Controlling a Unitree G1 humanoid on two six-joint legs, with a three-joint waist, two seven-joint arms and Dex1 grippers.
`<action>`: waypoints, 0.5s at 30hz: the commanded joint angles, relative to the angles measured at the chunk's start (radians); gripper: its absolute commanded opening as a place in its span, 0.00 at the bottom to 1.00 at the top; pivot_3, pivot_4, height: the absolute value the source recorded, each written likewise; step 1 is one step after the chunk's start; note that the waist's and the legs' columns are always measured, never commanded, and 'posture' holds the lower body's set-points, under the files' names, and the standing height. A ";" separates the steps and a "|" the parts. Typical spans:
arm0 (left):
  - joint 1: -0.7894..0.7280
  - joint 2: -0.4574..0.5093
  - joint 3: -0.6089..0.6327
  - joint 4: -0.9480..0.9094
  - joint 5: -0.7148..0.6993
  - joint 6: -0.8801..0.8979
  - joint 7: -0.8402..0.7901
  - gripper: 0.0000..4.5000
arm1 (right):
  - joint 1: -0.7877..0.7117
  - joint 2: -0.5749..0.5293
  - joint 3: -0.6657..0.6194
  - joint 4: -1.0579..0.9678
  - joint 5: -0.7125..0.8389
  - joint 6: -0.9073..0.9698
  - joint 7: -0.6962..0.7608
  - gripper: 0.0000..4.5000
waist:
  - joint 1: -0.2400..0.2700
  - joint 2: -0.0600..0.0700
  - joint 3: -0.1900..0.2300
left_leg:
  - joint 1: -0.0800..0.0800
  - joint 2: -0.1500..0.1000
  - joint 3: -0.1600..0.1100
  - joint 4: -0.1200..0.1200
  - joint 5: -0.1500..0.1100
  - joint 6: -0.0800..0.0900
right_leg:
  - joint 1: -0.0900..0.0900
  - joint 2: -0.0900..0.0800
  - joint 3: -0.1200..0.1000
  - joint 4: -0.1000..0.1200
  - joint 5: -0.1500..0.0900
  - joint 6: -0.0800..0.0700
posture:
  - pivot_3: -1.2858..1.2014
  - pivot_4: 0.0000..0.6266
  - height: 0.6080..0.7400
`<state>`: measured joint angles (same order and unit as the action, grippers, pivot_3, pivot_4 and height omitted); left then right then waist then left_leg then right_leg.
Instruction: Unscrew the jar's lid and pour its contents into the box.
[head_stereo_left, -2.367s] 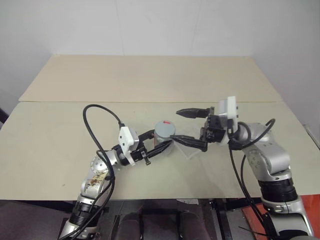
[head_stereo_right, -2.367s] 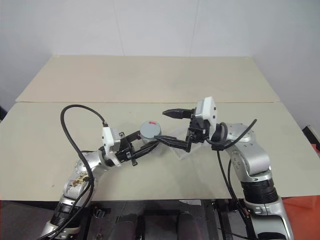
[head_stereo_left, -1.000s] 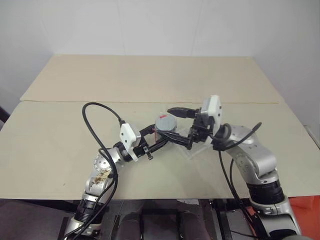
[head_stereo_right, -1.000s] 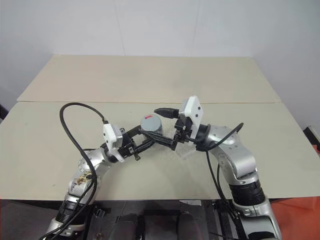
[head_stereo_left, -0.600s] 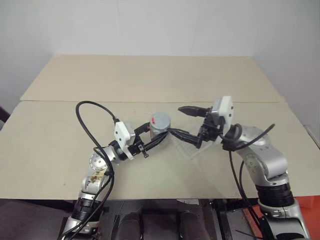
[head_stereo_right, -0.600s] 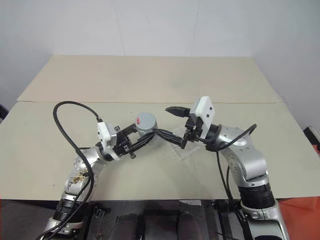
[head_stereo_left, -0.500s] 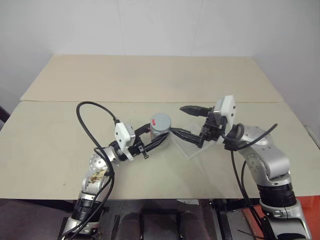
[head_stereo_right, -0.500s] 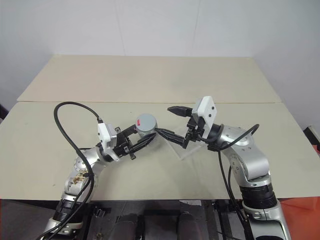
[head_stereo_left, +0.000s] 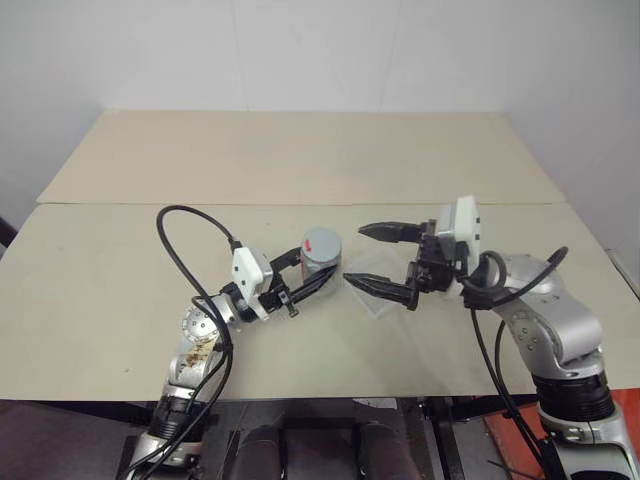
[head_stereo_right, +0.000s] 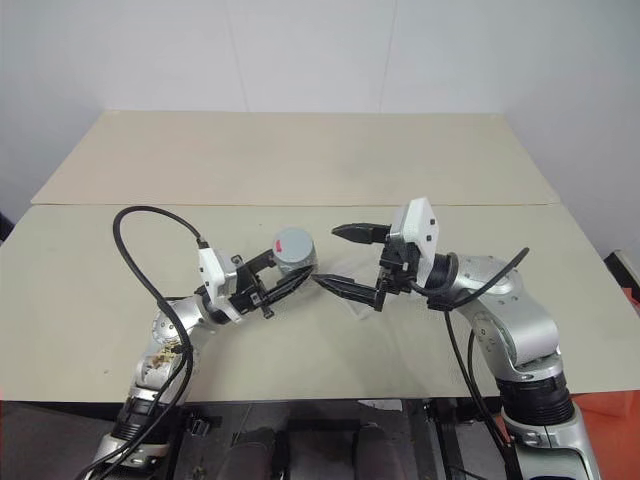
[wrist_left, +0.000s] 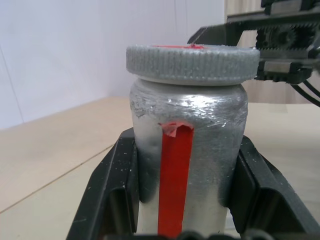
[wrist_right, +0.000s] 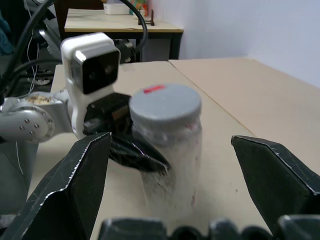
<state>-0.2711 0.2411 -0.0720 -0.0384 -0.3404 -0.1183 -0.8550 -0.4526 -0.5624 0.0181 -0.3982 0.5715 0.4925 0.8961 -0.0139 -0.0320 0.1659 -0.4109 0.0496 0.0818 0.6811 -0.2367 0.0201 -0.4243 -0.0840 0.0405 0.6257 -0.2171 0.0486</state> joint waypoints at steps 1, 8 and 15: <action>-0.024 -0.014 -0.006 -0.006 0.012 -0.037 0.020 0.43 | -0.038 0.041 0.030 -0.056 -0.056 -0.011 -0.098 0.99 | 0.000 0.000 0.000 | 0.000 0.000 0.000 0.000 0.000 0.000 | 0.000 0.000 0.000 0.000 0.000 0.000 | 0.52 0.24 1.00; -0.026 -0.032 -0.011 0.002 0.028 -0.052 0.045 0.43 | -0.042 0.103 0.093 -0.081 -0.085 0.008 -0.171 0.99 | 0.003 0.000 0.000 | -0.001 0.000 0.000 0.000 0.000 0.000 | 0.000 0.000 0.000 0.000 0.000 0.000 | 0.52 0.24 1.00; -0.035 -0.040 -0.012 0.009 0.028 -0.055 0.059 0.43 | -0.053 0.127 0.116 -0.055 -0.119 -0.010 -0.192 0.99 | 0.002 0.000 0.000 | -0.001 0.000 0.000 0.000 0.000 0.000 | 0.000 0.000 0.000 0.000 0.000 0.000 | 0.52 0.24 1.00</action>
<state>-0.2927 0.2070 -0.0821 -0.0089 -0.3116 -0.1501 -0.8030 -0.4896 -0.4407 0.1434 -0.4392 0.4544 0.5037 0.7138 -0.0123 -0.0320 0.1659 -0.4117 0.0495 0.0817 0.6813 -0.2367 0.0201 -0.4244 -0.0841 0.0403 0.6256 -0.2172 0.0487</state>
